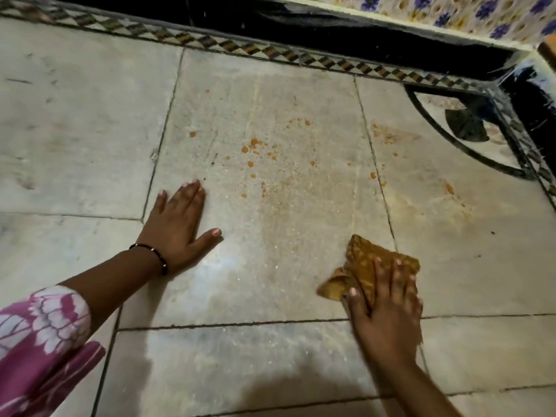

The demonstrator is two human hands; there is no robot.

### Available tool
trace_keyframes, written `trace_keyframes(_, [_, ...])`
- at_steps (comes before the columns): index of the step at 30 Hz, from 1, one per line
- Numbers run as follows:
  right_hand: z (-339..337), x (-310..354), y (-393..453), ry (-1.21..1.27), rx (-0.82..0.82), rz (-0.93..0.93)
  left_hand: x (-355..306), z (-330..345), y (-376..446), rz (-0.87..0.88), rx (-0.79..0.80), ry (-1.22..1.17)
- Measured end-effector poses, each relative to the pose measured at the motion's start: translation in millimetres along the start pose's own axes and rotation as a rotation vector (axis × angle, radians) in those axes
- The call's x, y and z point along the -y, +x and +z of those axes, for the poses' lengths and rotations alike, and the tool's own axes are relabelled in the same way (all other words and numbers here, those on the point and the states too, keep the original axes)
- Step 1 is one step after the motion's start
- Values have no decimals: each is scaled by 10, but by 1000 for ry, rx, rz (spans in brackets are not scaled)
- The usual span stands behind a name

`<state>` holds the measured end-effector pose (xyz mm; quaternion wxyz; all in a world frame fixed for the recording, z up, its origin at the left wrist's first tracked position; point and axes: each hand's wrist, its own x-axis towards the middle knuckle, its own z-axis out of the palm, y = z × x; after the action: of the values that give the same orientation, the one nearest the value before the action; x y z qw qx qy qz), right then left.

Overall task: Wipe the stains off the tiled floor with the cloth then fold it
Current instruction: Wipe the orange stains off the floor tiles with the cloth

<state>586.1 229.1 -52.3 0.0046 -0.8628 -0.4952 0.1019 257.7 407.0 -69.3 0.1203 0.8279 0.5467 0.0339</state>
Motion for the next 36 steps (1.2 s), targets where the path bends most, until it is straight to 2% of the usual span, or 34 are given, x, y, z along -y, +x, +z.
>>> trace_keyframes(2, [123,207,-340,0,-6,-28,-8,36,-6,-12,22,75])
trace_keyframes(6, [70,754,-602,-18,-88,-185,-91,57,-19,-69,44,61])
trace_keyframes(9, [-152,1014,-385,153,-80,-276,-113,11,-2,-84,60,25])
trace_keyframes(15, [-884,1491,118,1079,405,-155,-55,-101,-1,-103,93,-125])
trace_keyframes(17, [-1055,1558,317,1216,569,-145,-33,-121,-72,-119,84,-165])
trace_keyframes(19, [-1106,1547,540,1215,609,-124,49,-155,-172,-146,67,-176])
trace_keyframes(21, [-1060,1390,749,1186,501,26,136,-164,-252,-176,56,-171])
trace_keyframes(23, [-1006,1125,842,1144,352,255,195,-152,-299,-194,74,-148])
trace_keyframes(25, [-953,953,829,1111,300,343,310,-171,-353,-205,79,-89])
trace_keyframes(29, [-821,960,750,945,331,256,369,-148,-373,-214,43,-11])
trace_keyframes(33, [-703,1432,689,747,332,44,366,-59,-353,-210,29,29])
trace_keyframes(36, [-454,1755,649,584,327,0,407,26,-383,-192,-14,64])
